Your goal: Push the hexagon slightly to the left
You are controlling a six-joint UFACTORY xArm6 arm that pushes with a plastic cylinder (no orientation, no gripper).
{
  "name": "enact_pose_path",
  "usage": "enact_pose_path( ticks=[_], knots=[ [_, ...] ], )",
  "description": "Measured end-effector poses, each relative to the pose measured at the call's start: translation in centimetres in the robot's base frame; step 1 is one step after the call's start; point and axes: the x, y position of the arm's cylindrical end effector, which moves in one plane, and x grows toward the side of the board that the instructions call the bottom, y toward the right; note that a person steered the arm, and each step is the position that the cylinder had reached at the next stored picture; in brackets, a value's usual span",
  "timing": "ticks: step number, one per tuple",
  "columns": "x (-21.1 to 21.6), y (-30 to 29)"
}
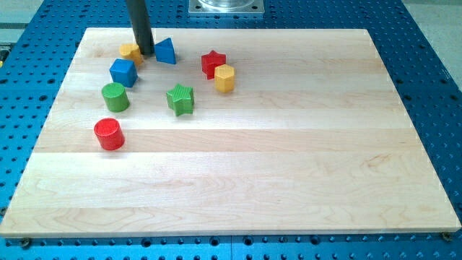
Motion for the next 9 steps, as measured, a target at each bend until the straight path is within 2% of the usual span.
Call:
enact_pose_path(
  ticks=[1,2,3,4,5,6,8,9],
  knots=[
    [-0.6,3.8],
    [-5.2,4.8],
    [-5.3,14.8],
    [1.5,16.4],
    [3.5,18.9],
    [8.8,17.5],
    [9.8,14.8],
    [8.8,14.7]
  ],
)
